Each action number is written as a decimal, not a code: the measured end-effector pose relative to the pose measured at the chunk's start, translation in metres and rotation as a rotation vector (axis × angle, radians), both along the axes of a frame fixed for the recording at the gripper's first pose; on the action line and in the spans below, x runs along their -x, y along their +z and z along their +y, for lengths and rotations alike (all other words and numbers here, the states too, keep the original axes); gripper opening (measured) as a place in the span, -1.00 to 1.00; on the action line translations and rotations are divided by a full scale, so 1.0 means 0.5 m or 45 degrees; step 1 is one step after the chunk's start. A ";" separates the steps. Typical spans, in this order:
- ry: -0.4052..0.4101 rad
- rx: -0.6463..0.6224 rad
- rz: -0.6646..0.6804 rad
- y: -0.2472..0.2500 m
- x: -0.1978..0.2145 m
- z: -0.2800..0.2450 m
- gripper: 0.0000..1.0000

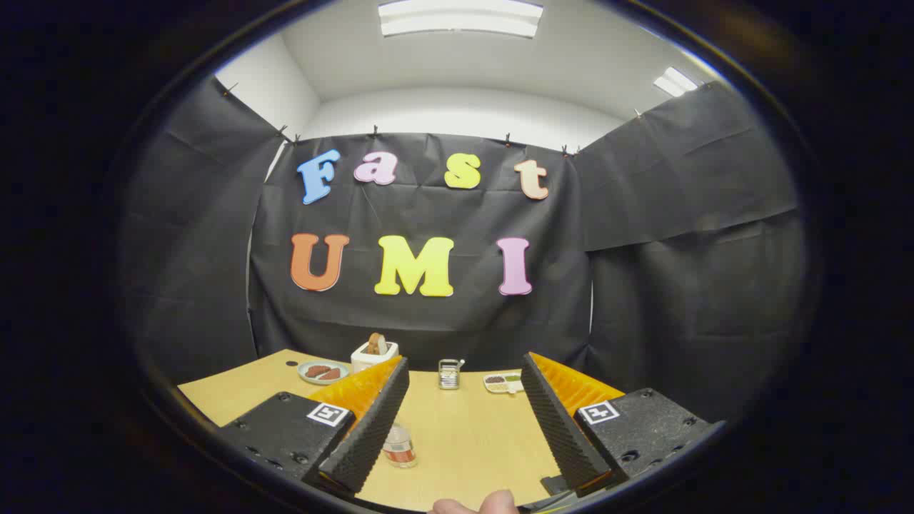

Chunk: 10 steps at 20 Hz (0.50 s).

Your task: Take the bottle from table, then pour the juice into the cup, finally place the bottle on the coaster

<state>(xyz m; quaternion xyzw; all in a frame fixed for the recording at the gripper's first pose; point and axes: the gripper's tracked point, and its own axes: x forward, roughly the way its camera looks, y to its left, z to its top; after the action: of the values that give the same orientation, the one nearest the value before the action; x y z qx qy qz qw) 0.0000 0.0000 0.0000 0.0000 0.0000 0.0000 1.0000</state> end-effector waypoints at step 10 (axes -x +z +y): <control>0.019 -0.003 0.001 -0.003 0.007 0.002 1.00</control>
<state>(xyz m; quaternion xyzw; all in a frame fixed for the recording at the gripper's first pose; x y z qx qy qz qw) -0.0037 0.0010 -0.0014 0.0012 0.0004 0.0074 1.0000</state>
